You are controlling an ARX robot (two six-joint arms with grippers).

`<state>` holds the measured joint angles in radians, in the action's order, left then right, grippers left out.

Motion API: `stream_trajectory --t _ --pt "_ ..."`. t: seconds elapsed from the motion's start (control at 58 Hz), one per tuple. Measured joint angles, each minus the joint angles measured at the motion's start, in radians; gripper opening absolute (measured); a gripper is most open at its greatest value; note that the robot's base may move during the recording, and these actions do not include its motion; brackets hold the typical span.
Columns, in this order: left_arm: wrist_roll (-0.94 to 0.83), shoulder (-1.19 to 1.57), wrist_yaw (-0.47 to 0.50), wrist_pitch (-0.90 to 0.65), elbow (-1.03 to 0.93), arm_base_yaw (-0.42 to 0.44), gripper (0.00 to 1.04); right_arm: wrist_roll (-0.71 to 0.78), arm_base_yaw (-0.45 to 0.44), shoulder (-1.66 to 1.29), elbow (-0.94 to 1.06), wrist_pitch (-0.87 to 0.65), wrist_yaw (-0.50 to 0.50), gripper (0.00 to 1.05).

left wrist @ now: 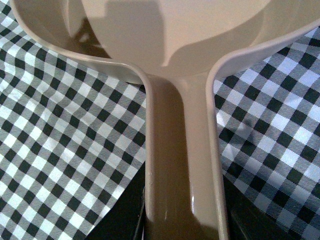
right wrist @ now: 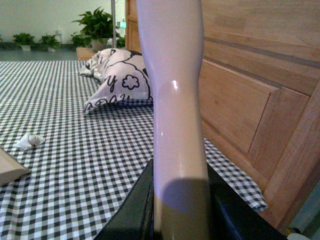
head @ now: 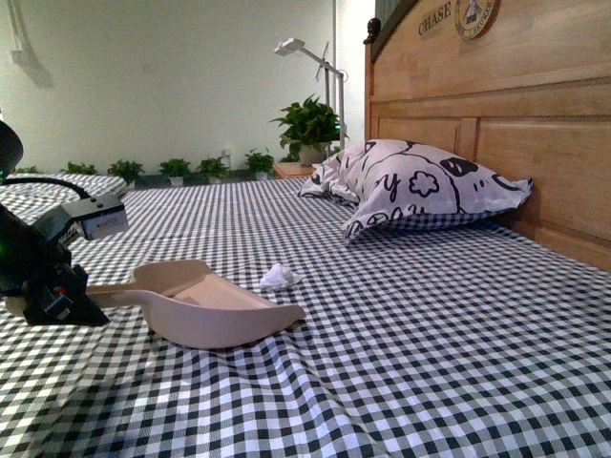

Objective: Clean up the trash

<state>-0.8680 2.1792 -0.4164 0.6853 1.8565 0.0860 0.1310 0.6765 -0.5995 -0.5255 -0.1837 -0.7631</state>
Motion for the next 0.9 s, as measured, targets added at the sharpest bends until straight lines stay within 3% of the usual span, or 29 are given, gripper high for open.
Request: stream_trajectory --t 0.621,0.672,0.897 --pt "0.002 0.000 -0.002 -0.044 -0.069 0.000 0.27 0.000 0.000 0.000 0.000 0.000 0.000 0.21" --pt "0.001 0.000 -0.003 -0.044 -0.070 0.000 0.40 0.000 0.000 0.000 0.000 0.000 0.000 0.21" --pt "0.001 0.000 -0.003 -0.044 -0.072 0.000 0.76 0.000 0.000 0.000 0.000 0.000 0.000 0.21"
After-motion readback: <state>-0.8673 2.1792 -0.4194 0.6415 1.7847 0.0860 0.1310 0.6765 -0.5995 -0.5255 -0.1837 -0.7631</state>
